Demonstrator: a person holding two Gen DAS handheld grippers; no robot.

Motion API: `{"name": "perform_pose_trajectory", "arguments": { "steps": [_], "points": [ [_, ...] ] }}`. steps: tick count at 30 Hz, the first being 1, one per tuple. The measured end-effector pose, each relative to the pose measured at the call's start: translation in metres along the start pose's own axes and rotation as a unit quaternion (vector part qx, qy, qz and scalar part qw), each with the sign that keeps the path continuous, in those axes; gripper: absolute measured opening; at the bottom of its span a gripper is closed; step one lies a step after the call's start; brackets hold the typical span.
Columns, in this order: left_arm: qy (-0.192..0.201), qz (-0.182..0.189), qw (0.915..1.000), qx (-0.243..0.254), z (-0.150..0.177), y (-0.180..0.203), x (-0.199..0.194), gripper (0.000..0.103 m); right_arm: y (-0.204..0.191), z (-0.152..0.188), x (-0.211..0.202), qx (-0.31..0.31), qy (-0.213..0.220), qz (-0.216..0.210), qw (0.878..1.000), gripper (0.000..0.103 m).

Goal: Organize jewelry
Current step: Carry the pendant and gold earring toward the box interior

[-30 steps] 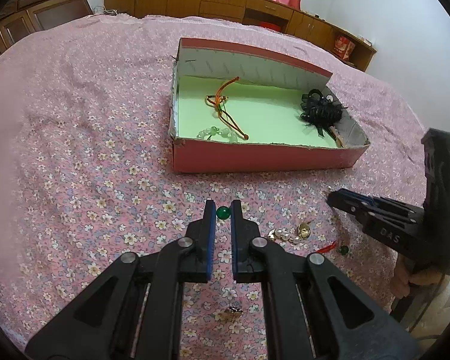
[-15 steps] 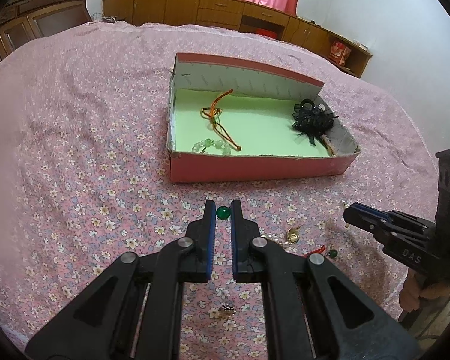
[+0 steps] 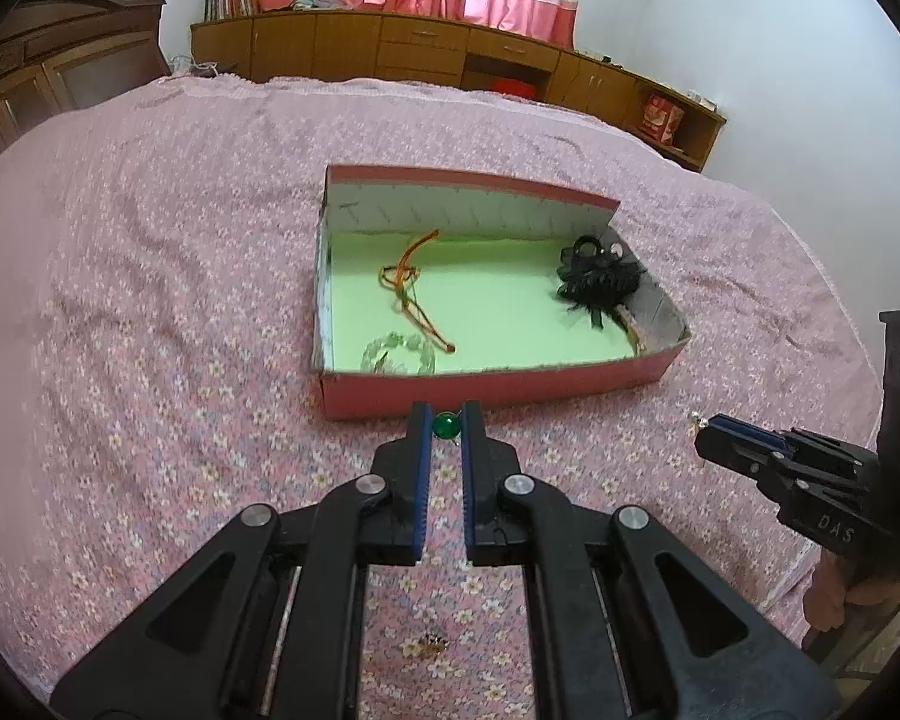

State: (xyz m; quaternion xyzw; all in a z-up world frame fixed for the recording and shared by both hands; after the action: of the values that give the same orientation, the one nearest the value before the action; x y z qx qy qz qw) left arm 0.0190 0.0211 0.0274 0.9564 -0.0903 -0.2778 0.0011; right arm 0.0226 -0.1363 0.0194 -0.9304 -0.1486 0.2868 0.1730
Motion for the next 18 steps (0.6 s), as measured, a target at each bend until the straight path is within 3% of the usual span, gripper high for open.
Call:
{"name": "perform_pose_trajectory", "arguments": {
  "steps": [18],
  "points": [
    [0.014, 0.016, 0.9996, 0.021, -0.048, 0.023, 0.018, 0.001, 0.012, -0.049, 0.001, -0.013, 0.037, 0.014, 0.999, 0.02]
  ]
}}
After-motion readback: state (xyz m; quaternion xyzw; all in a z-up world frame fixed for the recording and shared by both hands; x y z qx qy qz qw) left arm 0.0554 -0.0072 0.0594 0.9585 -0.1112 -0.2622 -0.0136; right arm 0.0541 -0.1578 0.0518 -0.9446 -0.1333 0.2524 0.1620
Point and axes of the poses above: each gripper's, at about its wrist camera, not at the fingertips, and x roughly the way its jaws point, y to its right, z to its underside, the point moved 6 cm from there along x, roughly the way its jaws point, and after that the axes turned 11 degrees about y, right-handed, at the moved point
